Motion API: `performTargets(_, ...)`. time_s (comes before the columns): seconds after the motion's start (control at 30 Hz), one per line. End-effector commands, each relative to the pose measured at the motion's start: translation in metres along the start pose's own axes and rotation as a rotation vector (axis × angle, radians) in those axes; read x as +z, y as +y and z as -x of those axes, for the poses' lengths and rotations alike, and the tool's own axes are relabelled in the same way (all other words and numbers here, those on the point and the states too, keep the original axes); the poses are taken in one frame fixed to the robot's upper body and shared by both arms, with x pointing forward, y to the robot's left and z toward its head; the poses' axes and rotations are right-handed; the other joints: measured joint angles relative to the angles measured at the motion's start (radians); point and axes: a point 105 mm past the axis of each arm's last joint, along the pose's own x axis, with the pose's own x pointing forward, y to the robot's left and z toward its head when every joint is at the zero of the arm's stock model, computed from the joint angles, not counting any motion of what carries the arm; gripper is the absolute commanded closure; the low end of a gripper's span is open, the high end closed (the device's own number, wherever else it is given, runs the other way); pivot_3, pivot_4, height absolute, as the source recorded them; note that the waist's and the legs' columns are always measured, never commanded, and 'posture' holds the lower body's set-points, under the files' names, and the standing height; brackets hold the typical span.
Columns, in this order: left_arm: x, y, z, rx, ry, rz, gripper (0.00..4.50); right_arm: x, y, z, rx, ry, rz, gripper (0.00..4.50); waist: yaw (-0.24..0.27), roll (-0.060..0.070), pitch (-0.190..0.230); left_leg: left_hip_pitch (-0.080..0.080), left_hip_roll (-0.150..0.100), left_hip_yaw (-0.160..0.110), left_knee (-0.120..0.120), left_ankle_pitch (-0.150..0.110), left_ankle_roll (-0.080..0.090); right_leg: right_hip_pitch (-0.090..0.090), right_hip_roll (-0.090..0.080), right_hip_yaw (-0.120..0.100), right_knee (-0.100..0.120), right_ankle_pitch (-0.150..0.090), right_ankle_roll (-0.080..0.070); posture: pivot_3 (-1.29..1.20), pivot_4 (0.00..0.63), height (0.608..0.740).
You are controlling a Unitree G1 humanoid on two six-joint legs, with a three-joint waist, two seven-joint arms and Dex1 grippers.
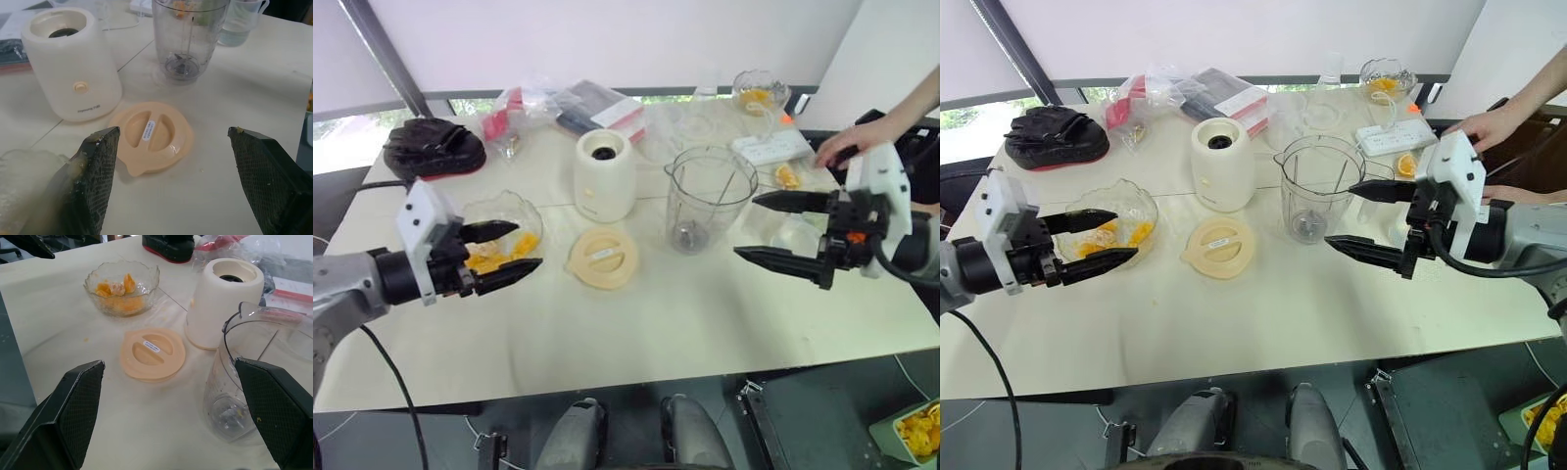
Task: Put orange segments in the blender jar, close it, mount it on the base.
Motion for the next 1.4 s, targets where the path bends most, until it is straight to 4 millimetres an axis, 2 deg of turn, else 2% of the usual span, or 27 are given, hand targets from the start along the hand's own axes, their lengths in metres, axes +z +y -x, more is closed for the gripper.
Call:
performTargets(0.03,0.009,-0.003,0.005,-0.006,-0.014,-0.03,0.8,0.008,0.001,0.0,0.007,-0.015,0.041,0.05,0.0,0.0,0.0,0.0,0.0,0.0,0.0,0.0,0.0,0.0,0.0,0.0,0.0,0.0,0.0,0.0,0.15,0.74)
performTargets(0.5,0.007,-0.005,-0.004,-0.02,0.013,-0.022,0.8,0.01,0.0,-0.007,-0.005,-0.027,0.052,0.05,0.0,0.0,0.0,0.0,0.0,0.0,0.0,0.0,0.0,0.0,0.0,0.0,-0.001,0.0,0.0,0.0,0.15,0.74)
performTargets(0.97,0.009,0.003,-0.008,-0.019,0.016,-0.027,0.8,0.011,0.0,-0.011,-0.032,-0.049,0.059,0.05,0.0,0.0,0.0,0.0,0.0,0.0,0.0,0.0,0.0,0.0,0.0,0.0,-0.001,0.0,0.0,0.0,0.15,0.74)
performTargets(1.0,0.008,0.006,-0.008,-0.008,0.019,-0.023,0.8,0.011,0.0,-0.012,-0.033,-0.053,0.058,0.05,0.0,0.0,0.0,0.0,0.0,0.0,0.0,0.0,0.0,0.0,0.0,0.0,-0.001,0.0,0.0,0.0,0.15,0.74)
performTargets(1.13,0.004,0.038,-0.007,0.121,-0.014,0.057,0.8,0.01,0.004,-0.019,-0.036,-0.079,0.051,0.05,0.0,0.0,0.0,0.0,0.0,0.0,0.0,0.0,0.0,0.0,0.0,0.0,-0.001,0.0,0.0,0.0,0.15,0.74)
performTargets(1.2,-0.008,0.069,-0.002,0.227,-0.001,0.158,0.8,0.008,0.007,-0.025,-0.037,-0.108,0.042,0.05,0.0,0.0,0.0,0.0,0.0,0.0,0.0,0.0,0.0,0.0,0.0,0.0,-0.001,0.0,0.0,0.0,0.15,0.74)
performTargets(1.23,-0.014,0.079,-0.001,0.251,0.011,0.189,0.8,0.008,0.009,-0.028,-0.039,-0.12,0.039,0.05,0.0,0.0,0.0,0.0,0.0,0.0,0.0,0.0,0.0,0.0,0.0,0.0,-0.001,0.0,0.0,0.0,0.15,0.74)
performTargets(1.4,-0.039,0.106,-0.004,0.261,0.084,0.315,0.8,0.005,0.015,-0.039,-0.052,-0.153,0.036,0.05,0.0,0.0,0.0,0.0,0.0,0.0,0.0,0.0,0.0,-0.001,0.001,-0.001,0.0,0.0,0.0,0.0,0.15,0.74)
